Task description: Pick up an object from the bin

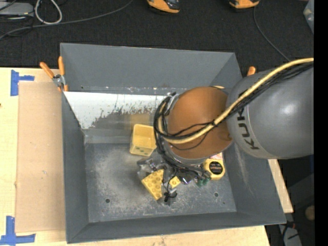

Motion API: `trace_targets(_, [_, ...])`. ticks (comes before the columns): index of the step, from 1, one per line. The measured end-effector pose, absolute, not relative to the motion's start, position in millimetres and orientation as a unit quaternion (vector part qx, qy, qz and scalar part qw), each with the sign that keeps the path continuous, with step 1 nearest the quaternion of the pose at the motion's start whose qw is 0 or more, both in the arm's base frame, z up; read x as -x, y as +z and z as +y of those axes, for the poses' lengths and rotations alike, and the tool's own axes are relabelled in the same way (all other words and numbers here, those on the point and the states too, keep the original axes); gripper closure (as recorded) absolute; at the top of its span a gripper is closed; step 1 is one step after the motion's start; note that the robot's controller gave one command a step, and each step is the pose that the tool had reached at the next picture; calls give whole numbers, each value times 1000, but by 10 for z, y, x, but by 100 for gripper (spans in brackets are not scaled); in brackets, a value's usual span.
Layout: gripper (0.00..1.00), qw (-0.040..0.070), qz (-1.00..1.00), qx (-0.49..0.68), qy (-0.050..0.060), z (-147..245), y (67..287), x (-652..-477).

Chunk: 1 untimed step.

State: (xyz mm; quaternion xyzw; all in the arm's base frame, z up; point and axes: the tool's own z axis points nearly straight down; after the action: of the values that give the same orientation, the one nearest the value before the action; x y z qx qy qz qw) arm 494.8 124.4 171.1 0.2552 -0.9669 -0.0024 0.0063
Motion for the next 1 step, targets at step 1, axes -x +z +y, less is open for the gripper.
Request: trace_targets(1, [100, 6, -936, -353, -2, 901, 1153, -4965])
